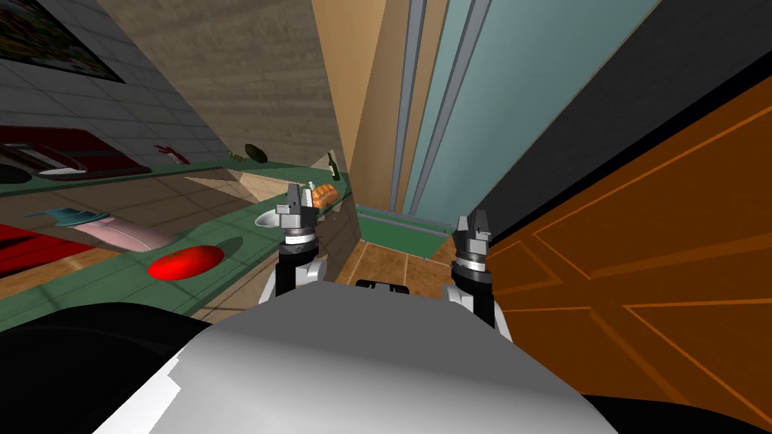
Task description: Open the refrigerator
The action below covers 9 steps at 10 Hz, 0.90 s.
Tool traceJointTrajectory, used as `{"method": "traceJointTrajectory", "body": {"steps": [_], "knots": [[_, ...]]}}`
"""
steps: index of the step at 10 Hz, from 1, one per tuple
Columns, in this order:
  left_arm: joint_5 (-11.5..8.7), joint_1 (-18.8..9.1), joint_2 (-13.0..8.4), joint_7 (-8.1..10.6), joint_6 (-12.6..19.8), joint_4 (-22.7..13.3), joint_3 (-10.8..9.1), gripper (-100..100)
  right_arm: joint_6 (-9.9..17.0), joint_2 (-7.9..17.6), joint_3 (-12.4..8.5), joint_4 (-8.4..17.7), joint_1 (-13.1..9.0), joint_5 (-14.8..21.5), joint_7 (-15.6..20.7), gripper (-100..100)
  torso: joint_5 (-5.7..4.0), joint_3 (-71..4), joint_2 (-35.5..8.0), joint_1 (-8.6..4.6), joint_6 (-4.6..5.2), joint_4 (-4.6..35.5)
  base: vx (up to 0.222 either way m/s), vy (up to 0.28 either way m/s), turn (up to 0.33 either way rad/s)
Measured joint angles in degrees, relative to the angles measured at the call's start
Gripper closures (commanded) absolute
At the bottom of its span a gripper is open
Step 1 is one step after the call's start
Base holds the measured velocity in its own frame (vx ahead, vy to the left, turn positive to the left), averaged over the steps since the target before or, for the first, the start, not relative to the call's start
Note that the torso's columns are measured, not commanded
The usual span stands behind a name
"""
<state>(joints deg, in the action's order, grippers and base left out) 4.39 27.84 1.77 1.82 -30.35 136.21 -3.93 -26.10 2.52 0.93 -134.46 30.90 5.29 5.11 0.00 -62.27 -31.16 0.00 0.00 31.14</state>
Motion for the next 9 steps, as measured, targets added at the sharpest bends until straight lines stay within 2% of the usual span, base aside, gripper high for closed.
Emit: {"method": "traceJointTrajectory", "body": {"steps": [1, 2, 4, 9], "knots": [[0.0, 0.0, 0.0, 0.0, 0.0, 0.0, 0.0, 0, 0.0, 0.0, 0.0, 0.0, 0.0, 0.0, 0.0, 0, 0.0, -8.5, -4.2, 0.0, 0.0, 4.2, 0.0, 0.0, 0.0], [0.0, 0.0, 0.0, 0.0, 0.0, 0.0, 0.0, 0, 0.0, 0.0, 0.0, 0.0, 0.0, 0.0, 0.0, -100, 0.0, -16.9, -8.5, 0.0, 0.0, 8.5, 0.03, 0.002, 0.016], [0.0, 0.0, 0.0, 0.0, 0.0, 0.0, 0.0, 0, -0.6, 2.1, 0.0, 1.0, -0.6, 0.6, 2.3, -100, 0.01, -22.1, -10.8, 0.05, 0.0, 10.9, 0.055, 0.013, 0.017], [0.0, 0.0, 0.0, 0.0, 0.0, 0.0, 0.0, 0, -3.3, 5.4, 0.0, 4.5, -2.5, 2.5, 9.8, -100, -0.01, -22.2, -11.2, -0.03, 0.0, 11.2, 0.055, 0.01, 0.014]]}}
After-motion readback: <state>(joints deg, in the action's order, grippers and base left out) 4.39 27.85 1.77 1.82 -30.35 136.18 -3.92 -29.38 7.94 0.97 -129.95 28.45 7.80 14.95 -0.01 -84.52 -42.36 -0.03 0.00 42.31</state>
